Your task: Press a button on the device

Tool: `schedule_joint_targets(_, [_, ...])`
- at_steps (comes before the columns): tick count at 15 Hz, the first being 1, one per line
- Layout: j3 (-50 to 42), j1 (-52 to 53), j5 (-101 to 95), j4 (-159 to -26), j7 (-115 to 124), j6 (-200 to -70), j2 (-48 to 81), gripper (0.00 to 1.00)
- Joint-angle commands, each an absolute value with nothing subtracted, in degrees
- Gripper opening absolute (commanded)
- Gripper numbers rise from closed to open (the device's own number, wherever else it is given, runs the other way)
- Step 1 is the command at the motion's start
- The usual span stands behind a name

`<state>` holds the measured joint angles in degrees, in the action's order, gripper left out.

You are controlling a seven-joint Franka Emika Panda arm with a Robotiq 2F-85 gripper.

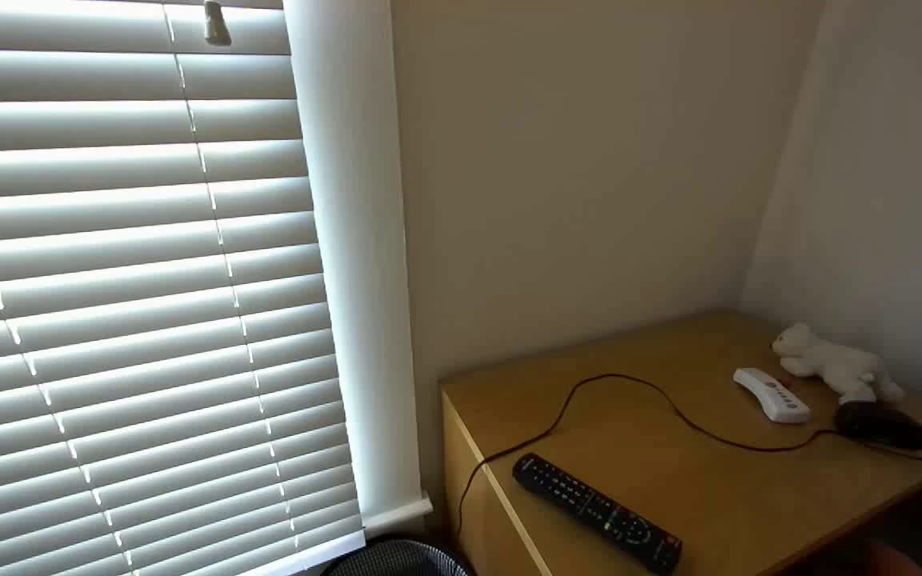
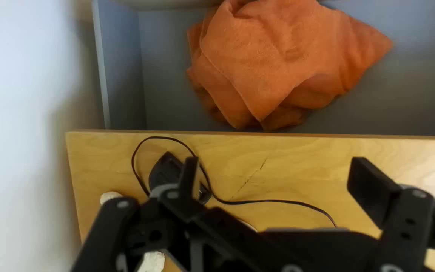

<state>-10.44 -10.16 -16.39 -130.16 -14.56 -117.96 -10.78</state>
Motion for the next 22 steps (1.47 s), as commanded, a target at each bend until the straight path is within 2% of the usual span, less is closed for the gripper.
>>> schedule_joint_targets(1, [-10.6, -10.0, -16.4, -130.1, -14.5, -117.9, -10.8, 1.0])
schedule_joint_targets(15, [-10.6, -10.0, -16.4, -130.1, -14.5, -117.9, -10.8, 1.0])
schedule_joint_targets(22, [-11.7, -9.8, -1.5, -125.4, -16.9, -129.7, 1.3, 1.0])
